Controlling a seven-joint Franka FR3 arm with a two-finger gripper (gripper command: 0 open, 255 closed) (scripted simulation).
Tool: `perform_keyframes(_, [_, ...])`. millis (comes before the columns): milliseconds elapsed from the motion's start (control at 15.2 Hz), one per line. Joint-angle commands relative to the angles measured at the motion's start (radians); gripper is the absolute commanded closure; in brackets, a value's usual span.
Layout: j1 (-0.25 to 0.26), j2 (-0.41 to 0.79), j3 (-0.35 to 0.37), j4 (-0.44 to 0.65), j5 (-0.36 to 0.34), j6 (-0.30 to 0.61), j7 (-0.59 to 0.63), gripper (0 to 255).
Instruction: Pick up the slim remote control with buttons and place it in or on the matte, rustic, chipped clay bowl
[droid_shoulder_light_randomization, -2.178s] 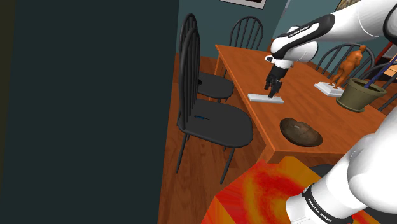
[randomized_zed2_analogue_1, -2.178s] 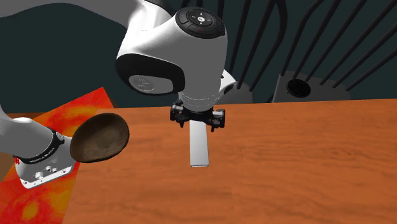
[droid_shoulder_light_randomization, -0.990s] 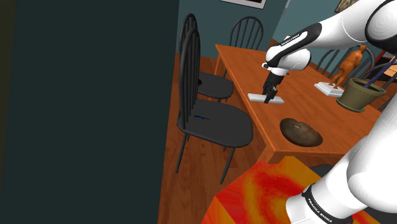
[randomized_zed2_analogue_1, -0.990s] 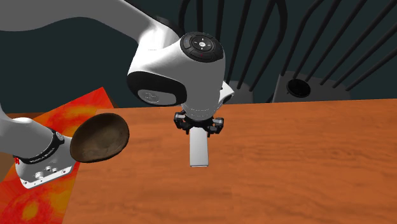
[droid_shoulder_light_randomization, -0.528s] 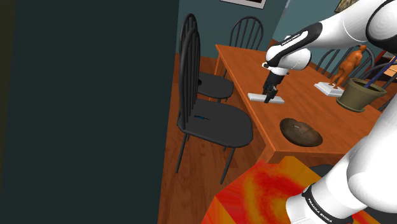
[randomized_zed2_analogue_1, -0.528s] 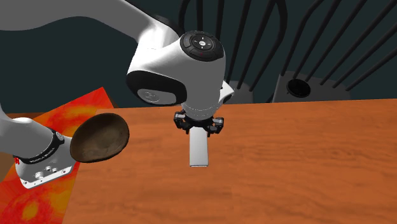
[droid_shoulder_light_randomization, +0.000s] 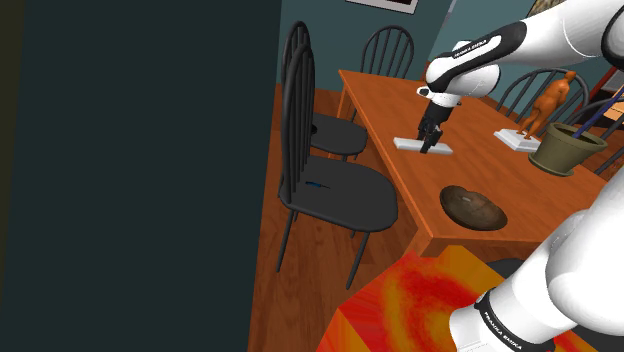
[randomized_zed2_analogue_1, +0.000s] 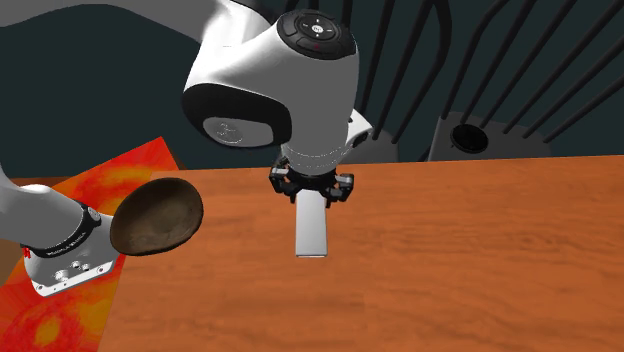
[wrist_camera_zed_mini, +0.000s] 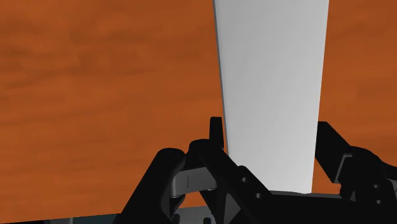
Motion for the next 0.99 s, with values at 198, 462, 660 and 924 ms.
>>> perform_keyframes(198, [0.006,-0.035,-0.004,0.037,-0.029,-0.064,0.021,255])
perform_keyframes(462, [0.009,-0.062,-0.004,0.067,-0.050,-0.114,0.036,255])
perform_keyframes(660, [0.011,-0.080,-0.004,0.091,-0.064,-0.153,0.046,255])
perform_keyframes(924, [0.013,-0.096,-0.003,0.119,-0.075,-0.193,0.054,255])
